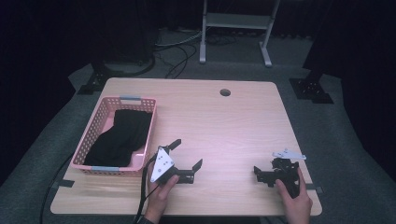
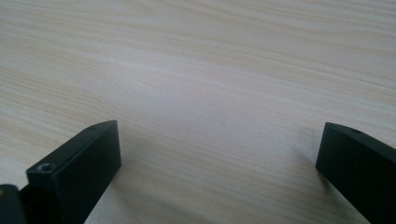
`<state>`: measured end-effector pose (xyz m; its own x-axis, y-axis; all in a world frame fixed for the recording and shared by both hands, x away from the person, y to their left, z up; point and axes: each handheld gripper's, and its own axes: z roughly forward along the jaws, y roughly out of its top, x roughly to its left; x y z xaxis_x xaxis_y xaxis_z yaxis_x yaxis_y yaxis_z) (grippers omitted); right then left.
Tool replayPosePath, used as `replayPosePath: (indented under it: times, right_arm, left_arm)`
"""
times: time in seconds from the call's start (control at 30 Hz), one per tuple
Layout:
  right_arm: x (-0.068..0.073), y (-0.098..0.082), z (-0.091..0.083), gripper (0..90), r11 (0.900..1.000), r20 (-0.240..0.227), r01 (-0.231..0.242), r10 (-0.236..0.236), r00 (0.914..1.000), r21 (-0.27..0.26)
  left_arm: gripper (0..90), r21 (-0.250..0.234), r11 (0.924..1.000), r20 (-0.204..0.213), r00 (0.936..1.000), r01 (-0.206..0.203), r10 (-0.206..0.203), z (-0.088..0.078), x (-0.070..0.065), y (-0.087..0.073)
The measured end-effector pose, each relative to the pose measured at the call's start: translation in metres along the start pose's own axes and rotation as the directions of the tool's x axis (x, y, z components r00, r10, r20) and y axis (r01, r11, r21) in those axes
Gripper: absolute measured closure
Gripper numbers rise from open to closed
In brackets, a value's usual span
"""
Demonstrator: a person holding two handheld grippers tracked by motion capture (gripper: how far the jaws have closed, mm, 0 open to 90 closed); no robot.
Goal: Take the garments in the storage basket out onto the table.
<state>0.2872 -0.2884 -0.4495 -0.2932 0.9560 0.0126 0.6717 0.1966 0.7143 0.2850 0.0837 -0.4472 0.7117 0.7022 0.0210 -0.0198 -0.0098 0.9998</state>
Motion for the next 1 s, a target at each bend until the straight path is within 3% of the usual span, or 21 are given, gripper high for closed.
replayPosePath:
  times: [0.1, 0.2, 0.33, 0.53, 1.0]
  right_arm:
    - [0.0, 0.0, 0.0, 0.0, 1.0, 0.0, 0.0, 0.0, 1.0, 0.0]
    - [0.0, 0.0, 0.0, 0.0, 1.0, 0.0, 0.0, 0.0, 1.0, 0.0]
    - [0.0, 0.0, 0.0, 0.0, 1.0, -0.003, 0.003, -0.003, 1.0, 0.0]
    - [0.0, 0.0, 0.0, 0.0, 1.0, -0.005, 0.005, -0.005, 1.0, 0.001]
    - [0.0, 0.0, 0.0, 0.0, 1.0, -0.005, 0.006, -0.006, 1.0, 0.0]
  left_arm:
    - [0.8, -0.001, 0.9999, 0.01, 0.9998, 0.015, -0.015, 0.001, 0.0, 0.0]
    - [0.8, -0.001, 0.9984, 0.018, 0.9982, 0.057, -0.057, 0.002, 0.001, 0.002]
    - [0.7, -0.004, 0.9995, 0.031, 0.999, 0.032, -0.032, 0.005, -0.003, 0.014]
    - [0.7, -0.023, 0.9988, 0.055, 0.9975, 0.044, -0.043, 0.007, -0.005, 0.029]
    - [0.7, 0.019, 0.9975, 0.091, 0.9935, 0.068, -0.069, 0.01, -0.007, 0.035]
